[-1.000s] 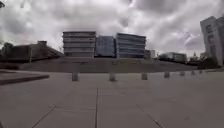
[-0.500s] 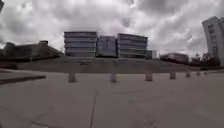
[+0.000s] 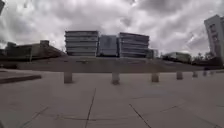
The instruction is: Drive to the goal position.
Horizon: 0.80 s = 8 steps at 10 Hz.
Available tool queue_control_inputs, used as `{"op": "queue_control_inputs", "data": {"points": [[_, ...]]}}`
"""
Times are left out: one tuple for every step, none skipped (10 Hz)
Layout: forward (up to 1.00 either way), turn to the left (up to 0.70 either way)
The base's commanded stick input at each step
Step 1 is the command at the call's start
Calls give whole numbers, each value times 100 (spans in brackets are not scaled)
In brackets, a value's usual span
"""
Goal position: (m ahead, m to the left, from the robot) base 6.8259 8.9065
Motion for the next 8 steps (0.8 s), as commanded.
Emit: {"op": "queue_control_inputs", "data": {"points": [[100, 7], [100, 8], [100, 10], [100, 13], [100, 13], [100, 13], [100, 13], [100, 13]]}}
